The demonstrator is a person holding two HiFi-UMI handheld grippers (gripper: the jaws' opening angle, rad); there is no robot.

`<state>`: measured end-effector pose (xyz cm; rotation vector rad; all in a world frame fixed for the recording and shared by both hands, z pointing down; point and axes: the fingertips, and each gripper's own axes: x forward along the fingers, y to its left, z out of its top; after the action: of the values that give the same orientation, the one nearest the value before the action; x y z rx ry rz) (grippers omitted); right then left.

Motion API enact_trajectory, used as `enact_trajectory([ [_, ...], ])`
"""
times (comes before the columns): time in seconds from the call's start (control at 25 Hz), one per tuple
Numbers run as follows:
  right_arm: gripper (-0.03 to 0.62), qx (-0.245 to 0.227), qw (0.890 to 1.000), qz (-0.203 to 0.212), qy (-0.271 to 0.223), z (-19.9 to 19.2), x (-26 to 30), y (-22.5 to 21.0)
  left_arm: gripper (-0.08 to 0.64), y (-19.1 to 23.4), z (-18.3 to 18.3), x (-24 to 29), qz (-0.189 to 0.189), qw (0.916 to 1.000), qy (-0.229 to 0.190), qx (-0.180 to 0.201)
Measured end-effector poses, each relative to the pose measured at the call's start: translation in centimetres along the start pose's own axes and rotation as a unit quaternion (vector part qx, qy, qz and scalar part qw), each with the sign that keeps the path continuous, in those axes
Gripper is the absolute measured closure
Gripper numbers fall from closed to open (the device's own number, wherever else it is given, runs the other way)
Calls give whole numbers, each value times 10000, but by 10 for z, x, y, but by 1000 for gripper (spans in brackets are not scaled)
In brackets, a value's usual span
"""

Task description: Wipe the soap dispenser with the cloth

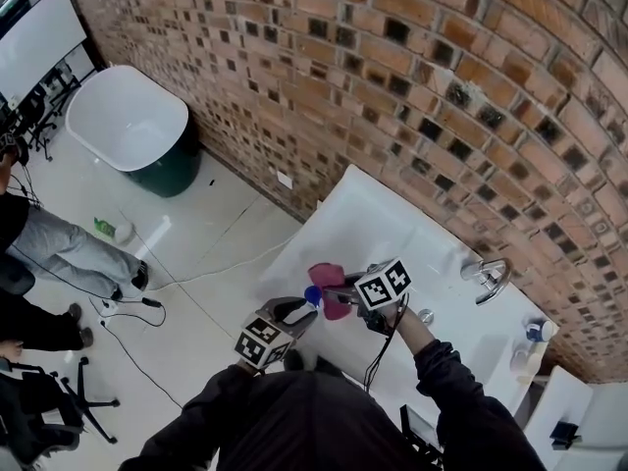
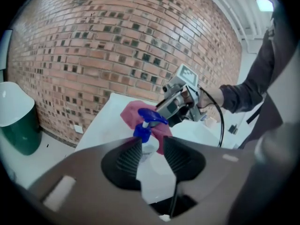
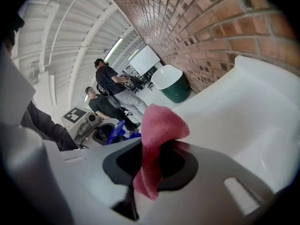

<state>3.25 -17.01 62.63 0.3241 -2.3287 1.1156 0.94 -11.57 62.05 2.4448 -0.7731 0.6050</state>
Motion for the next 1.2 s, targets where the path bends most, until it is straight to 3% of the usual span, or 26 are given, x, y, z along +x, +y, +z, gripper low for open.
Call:
enact_trajectory([
  [0.24, 520, 1120, 9934, 230, 41, -26, 26, -28, 410, 1, -1, 0, 68, 10000, 63, -20],
  [0.44, 522, 1356, 9904, -96, 260, -54, 48, -49, 410, 4, -2, -1, 164, 9998, 74, -74],
  [0.56, 520, 1145, 9913, -495, 427, -68, 58, -59, 410, 4, 0, 1, 184, 9998, 76, -32],
  [0.8, 520, 524, 9938, -947, 262, -59, 46, -54, 410, 6, -3, 1, 315, 9994, 141, -32],
  [1.08, 520, -256, 9951, -849, -433, -15, -4, -17, 408, 8, -4, -8, 479, 9988, 106, -87],
  [1.2, 520, -892, 9899, -846, -705, 7, -26, 3, 408, 7, -2, -10, 503, 9987, 17, -128],
])
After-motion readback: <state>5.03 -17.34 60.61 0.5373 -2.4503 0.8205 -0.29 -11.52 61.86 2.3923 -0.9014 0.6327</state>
